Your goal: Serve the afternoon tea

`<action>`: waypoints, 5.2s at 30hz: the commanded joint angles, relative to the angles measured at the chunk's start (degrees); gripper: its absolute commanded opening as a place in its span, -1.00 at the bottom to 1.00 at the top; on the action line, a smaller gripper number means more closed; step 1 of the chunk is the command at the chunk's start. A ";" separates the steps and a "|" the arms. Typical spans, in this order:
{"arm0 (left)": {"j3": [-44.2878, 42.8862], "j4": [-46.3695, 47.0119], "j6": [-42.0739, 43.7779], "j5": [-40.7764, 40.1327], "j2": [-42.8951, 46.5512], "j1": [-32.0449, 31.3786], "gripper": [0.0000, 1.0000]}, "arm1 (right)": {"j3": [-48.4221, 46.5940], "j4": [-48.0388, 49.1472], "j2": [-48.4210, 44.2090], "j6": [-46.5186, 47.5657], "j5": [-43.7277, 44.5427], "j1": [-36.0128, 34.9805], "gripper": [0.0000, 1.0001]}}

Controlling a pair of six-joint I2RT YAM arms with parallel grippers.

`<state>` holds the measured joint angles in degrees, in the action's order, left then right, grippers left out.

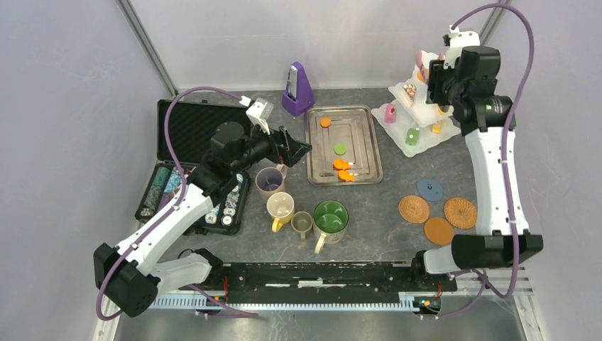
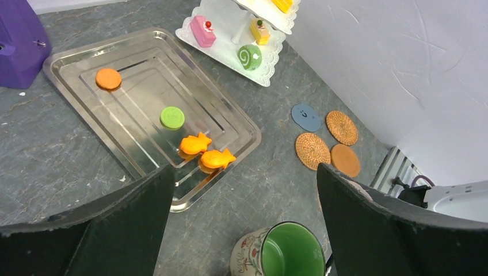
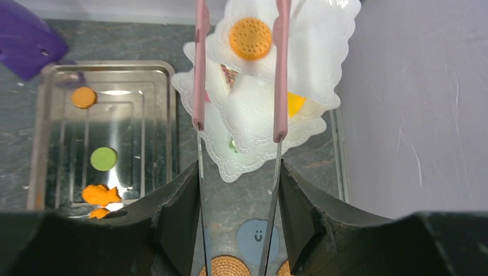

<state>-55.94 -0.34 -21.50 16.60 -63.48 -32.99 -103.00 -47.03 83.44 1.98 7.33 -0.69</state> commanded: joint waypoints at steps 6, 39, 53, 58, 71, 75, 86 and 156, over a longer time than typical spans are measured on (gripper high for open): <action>-2.15 1.22 1.54 -0.25 -0.29 -0.23 0.97 | 13.19 9.05 -9.86 -1.12 -18.90 -2.86 0.07; -2.77 0.63 3.23 -2.10 -0.31 -0.23 0.98 | 13.35 26.70 24.40 -4.80 -9.77 -22.15 0.08; -2.86 -0.80 3.30 -1.93 -0.54 -0.23 0.98 | 8.47 24.70 30.71 -2.46 -5.52 -23.02 0.12; -2.86 -0.81 3.22 -1.75 -0.83 -0.23 0.98 | 8.05 24.70 32.17 -2.50 -5.49 -23.12 0.13; -2.86 -0.80 3.27 -1.86 -0.99 -0.23 0.98 | 7.92 23.69 33.57 -2.51 -5.33 -23.59 -0.03; -2.92 -0.80 3.13 -1.58 -1.08 -0.23 0.98 | 8.51 23.48 32.17 -2.50 -4.77 -23.91 0.08; -2.93 -0.72 2.95 -1.30 -0.91 -0.23 0.98 | 11.62 23.27 30.99 -2.46 -3.26 -24.23 0.03; -3.73 -2.05 4.10 -1.97 2.94 -4.45 1.00 | 4.04 13.97 5.21 -11.72 -31.54 24.33 -0.34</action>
<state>-57.28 -2.98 -20.32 15.20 -61.60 -37.15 -95.90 -36.62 87.42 -10.09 -22.02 23.49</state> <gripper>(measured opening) 0.995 0.424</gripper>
